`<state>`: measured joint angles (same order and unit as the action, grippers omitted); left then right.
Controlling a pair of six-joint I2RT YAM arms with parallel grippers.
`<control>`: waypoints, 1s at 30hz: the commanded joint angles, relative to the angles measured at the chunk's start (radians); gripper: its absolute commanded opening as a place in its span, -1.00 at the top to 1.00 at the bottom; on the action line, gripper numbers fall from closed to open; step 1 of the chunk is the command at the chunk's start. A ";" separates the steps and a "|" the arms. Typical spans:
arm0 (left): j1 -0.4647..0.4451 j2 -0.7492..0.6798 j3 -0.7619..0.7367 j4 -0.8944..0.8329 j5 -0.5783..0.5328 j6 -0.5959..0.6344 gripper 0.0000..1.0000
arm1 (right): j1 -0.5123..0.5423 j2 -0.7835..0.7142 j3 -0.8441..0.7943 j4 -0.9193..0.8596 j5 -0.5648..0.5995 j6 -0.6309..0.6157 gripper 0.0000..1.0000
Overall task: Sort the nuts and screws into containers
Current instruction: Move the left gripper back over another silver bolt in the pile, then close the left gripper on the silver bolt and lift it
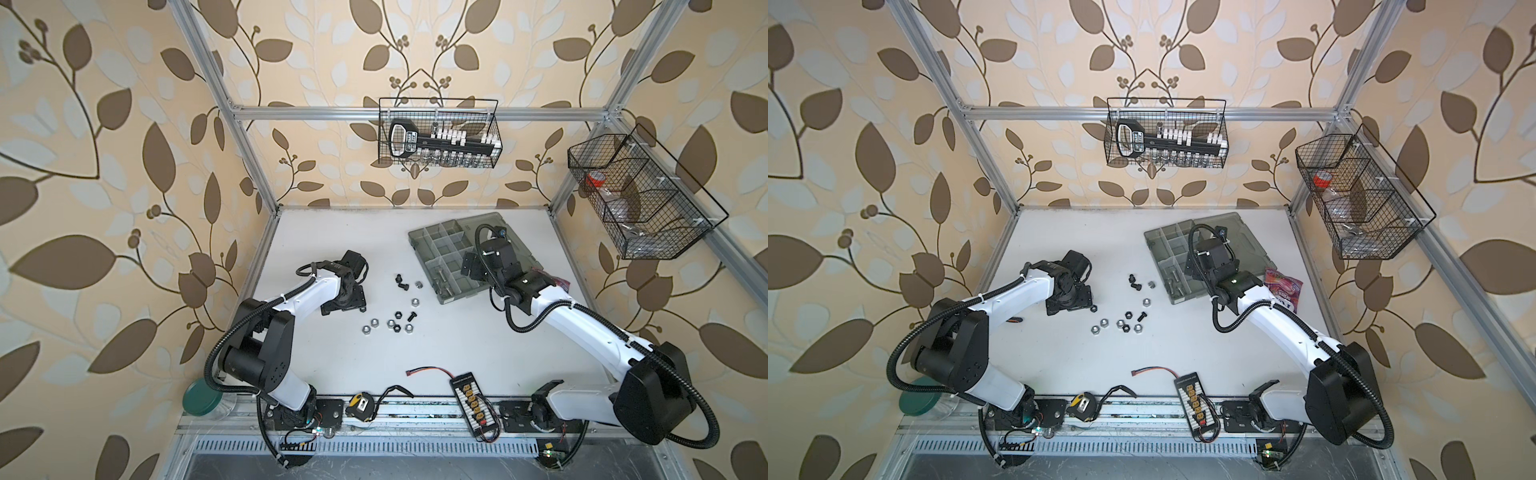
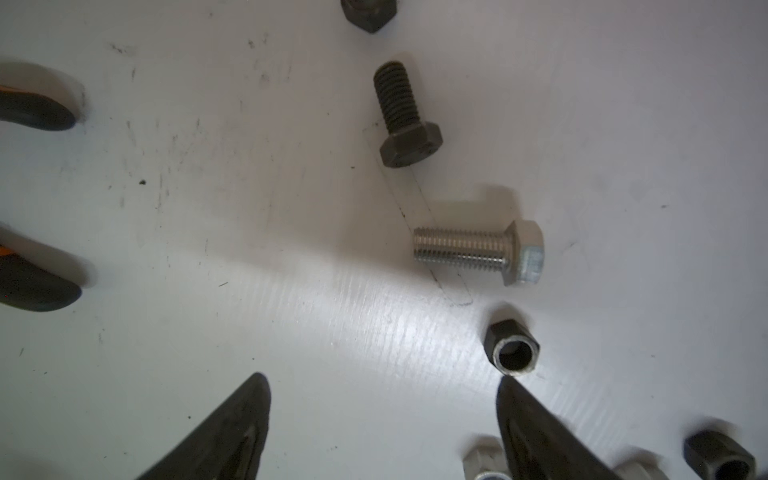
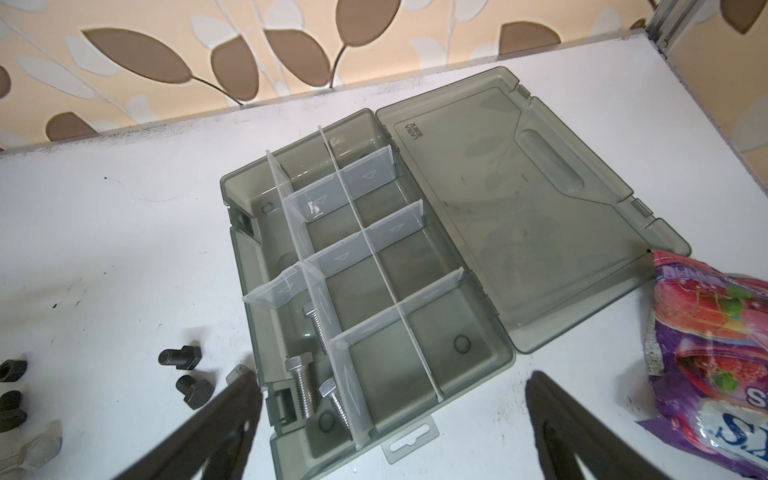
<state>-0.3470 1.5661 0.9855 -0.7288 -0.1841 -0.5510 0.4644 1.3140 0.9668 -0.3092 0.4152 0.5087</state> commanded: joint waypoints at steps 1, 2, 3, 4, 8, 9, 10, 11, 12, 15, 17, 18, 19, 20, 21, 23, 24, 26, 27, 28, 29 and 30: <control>0.000 0.008 -0.008 0.002 -0.037 -0.012 -0.71 | -0.001 -0.004 -0.028 0.007 0.028 0.004 -0.99; 0.000 0.017 -0.007 0.011 -0.044 -0.011 -0.71 | 0.000 -0.005 -0.027 0.006 0.031 0.005 -0.99; 0.000 0.028 -0.005 0.020 -0.049 -0.005 -0.71 | -0.001 -0.004 -0.027 0.007 0.031 0.004 -0.99; 0.000 0.039 -0.003 0.029 -0.050 -0.001 -0.71 | -0.001 -0.003 -0.027 0.007 0.031 0.004 -0.99; 0.000 0.090 0.009 0.053 -0.037 0.016 -0.69 | -0.001 -0.005 -0.025 0.007 0.040 0.006 -0.99; 0.000 0.100 0.011 0.058 -0.034 0.020 -0.69 | 0.000 -0.007 -0.025 0.007 0.045 0.007 -0.99; 0.000 0.110 0.013 0.058 -0.032 0.021 -0.68 | -0.001 -0.008 -0.027 0.008 0.049 0.008 -0.99; 0.000 0.117 0.015 0.059 -0.032 0.022 -0.68 | -0.001 -0.010 -0.027 0.007 0.051 0.010 -0.99; 0.000 0.124 0.017 0.062 -0.031 0.025 -0.66 | 0.000 -0.009 -0.028 0.008 0.053 0.010 -0.99; 0.000 0.140 0.019 0.079 -0.030 0.034 -0.61 | -0.001 -0.008 -0.027 0.009 0.053 0.009 -0.99; 0.000 0.156 0.025 0.092 -0.031 0.037 -0.59 | -0.001 -0.007 -0.027 0.011 0.050 0.009 -0.99; 0.000 0.165 0.032 0.097 -0.032 0.040 -0.58 | 0.000 -0.005 -0.026 0.011 0.049 0.009 -0.99; 0.000 0.175 0.039 0.105 -0.034 0.044 -0.57 | -0.001 -0.005 -0.026 0.012 0.047 0.010 -0.99; 0.000 0.184 0.043 0.112 -0.035 0.048 -0.56 | -0.001 -0.004 -0.026 0.012 0.045 0.010 -0.99; 0.000 0.193 0.052 0.120 -0.038 0.053 -0.53 | -0.001 -0.007 -0.026 0.012 0.045 0.011 -0.99; 0.000 0.211 0.065 0.140 -0.035 0.067 -0.51 | -0.001 -0.009 -0.028 0.012 0.042 0.011 -0.99; 0.000 0.220 0.073 0.149 -0.034 0.076 -0.51 | -0.001 -0.010 -0.028 0.013 0.042 0.011 -0.99; 0.000 0.246 0.100 0.155 -0.035 0.092 -0.50 | -0.001 -0.010 -0.028 0.013 0.043 0.008 -0.99; 0.000 0.262 0.119 0.148 -0.042 0.098 -0.49 | -0.001 -0.011 -0.028 0.013 0.042 0.007 -0.99; 0.000 0.277 0.139 0.138 -0.049 0.103 -0.48 | 0.000 -0.011 -0.027 0.013 0.043 0.007 -0.99; 0.000 0.288 0.151 0.131 -0.051 0.106 -0.47 | -0.001 -0.010 -0.027 0.014 0.042 0.008 -0.99; 0.000 0.297 0.160 0.127 -0.048 0.108 -0.44 | -0.001 -0.010 -0.027 0.014 0.042 0.007 -0.99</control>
<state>-0.3470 1.8206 1.1244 -0.5739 -0.1967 -0.4778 0.4641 1.3140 0.9524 -0.3042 0.4450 0.5121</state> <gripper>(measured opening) 0.731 0.996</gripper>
